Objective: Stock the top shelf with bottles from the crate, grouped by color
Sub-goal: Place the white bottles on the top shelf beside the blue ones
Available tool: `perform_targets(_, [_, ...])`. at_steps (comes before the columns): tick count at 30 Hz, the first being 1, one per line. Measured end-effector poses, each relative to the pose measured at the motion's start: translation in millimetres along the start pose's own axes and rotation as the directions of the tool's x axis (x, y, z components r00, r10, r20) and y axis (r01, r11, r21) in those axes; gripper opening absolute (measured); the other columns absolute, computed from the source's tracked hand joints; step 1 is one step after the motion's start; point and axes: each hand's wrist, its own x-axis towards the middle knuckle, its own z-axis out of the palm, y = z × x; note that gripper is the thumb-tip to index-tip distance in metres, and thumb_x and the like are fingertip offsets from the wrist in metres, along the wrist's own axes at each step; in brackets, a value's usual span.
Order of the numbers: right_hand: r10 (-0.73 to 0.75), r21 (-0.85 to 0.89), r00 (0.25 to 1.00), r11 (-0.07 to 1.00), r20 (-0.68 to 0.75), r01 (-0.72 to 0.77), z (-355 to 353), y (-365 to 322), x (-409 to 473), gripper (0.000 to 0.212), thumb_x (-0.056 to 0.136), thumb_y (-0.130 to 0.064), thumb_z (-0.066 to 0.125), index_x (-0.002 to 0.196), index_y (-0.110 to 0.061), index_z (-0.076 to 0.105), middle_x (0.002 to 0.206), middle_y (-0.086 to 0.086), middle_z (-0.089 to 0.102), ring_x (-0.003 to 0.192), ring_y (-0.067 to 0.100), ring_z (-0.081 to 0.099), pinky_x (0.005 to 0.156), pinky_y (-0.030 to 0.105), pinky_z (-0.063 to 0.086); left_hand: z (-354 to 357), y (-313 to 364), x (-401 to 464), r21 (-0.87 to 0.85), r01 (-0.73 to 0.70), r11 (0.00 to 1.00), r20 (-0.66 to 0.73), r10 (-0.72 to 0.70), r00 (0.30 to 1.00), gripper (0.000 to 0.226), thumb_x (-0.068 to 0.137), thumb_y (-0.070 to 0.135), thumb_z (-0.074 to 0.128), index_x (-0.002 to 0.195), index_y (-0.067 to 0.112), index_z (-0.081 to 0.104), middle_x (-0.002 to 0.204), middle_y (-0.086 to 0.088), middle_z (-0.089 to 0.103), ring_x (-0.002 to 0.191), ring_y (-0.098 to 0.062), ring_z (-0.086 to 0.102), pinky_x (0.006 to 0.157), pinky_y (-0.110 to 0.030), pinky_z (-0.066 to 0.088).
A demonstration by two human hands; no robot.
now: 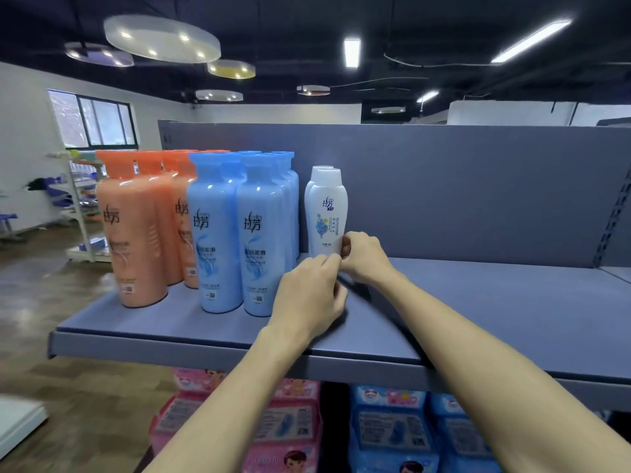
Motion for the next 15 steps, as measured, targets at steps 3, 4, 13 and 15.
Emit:
perform_targets(3, [-0.006, 0.013, 1.000, 1.000, -0.010, 0.006, 7, -3, 3, 0.021, 0.075, -0.020, 0.065, 0.093, -0.009, 0.060, 0.092, 0.004, 0.068, 0.084, 0.025, 0.060, 0.070, 0.032, 0.049, 1, -1, 0, 0.006, -0.010, 1.000, -0.023, 0.010, 1.000, 0.010, 0.083, 0.022, 0.053, 0.090, 0.015, 0.052, 0.081, 0.000, 0.057, 0.078, -0.024, 0.053, 0.055, -0.034, 0.038])
perform_targets(4, [-0.003, 0.024, 1.000, 1.000, -0.013, 0.003, 9, -3, 3, 0.020, 0.076, -0.017, 0.063, 0.093, -0.008, 0.060, 0.092, 0.005, 0.067, 0.083, 0.024, 0.059, 0.070, 0.031, 0.048, 1, -1, 0, 0.011, -0.011, 1.000, -0.025, 0.011, 1.000, 0.010, 0.083, 0.023, 0.053, 0.090, 0.015, 0.052, 0.081, 0.001, 0.056, 0.077, -0.023, 0.053, 0.055, -0.033, 0.035])
perform_targets(13, [0.008, 0.027, 0.999, 1.000, -0.036, -0.007, 18, 1, 2, 0.026, 0.078, -0.020, 0.061, 0.102, -0.011, 0.058, 0.098, 0.003, 0.064, 0.089, 0.023, 0.055, 0.071, 0.030, 0.044, 4, -2, -1, 0.013, -0.025, 1.000, -0.048, 0.025, 0.999, 0.013, 0.081, 0.023, 0.055, 0.082, 0.018, 0.043, 0.077, 0.001, 0.055, 0.072, -0.023, 0.052, 0.053, -0.031, 0.032])
perform_targets(15, [0.010, 0.028, 0.999, 1.000, -0.042, -0.009, 16, 1, -2, 0.037, 0.073, -0.029, 0.062, 0.107, -0.012, 0.058, 0.101, 0.001, 0.066, 0.094, 0.022, 0.058, 0.077, 0.033, 0.050, 4, -2, -1, 0.018, -0.026, 0.999, -0.063, 0.027, 0.998, 0.018, 0.081, 0.022, 0.055, 0.080, 0.020, 0.038, 0.075, 0.001, 0.054, 0.071, -0.023, 0.051, 0.052, -0.031, 0.031])
